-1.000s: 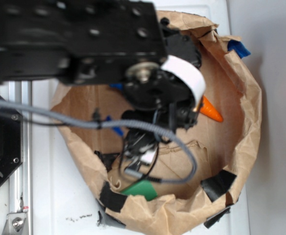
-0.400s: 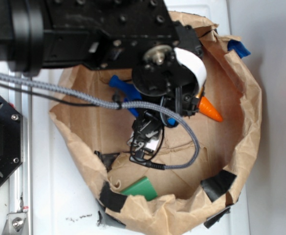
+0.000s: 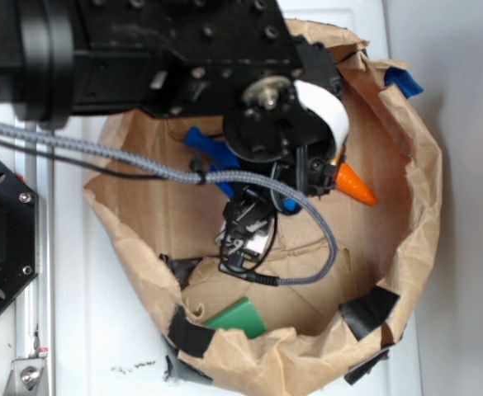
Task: Grab the blue bottle.
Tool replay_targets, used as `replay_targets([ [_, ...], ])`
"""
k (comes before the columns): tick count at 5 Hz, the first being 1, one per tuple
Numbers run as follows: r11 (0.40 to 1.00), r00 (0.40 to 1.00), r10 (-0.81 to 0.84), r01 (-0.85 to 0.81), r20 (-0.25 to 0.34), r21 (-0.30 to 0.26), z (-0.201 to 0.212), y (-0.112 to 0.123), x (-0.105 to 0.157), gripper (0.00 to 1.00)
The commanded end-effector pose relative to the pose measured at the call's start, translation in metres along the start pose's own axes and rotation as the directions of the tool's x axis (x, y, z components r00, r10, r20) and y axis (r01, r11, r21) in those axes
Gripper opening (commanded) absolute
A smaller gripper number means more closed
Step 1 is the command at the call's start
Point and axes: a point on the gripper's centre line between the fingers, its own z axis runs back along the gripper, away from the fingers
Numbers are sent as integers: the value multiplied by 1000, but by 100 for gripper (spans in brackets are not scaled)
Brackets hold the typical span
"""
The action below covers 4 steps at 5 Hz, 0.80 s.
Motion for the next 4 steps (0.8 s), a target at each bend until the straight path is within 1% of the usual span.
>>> replay_targets([
  [1,998,992,-63,64,-107,5,-61,11,-9,100],
  [2,997,990,-70,72,-119,8,-66,9,-9,71],
  [3,998,992,-60,60,-112,-4,-62,11,-9,0],
  [4,999,993,-53,52,-102,-8,-57,12,-7,0],
])
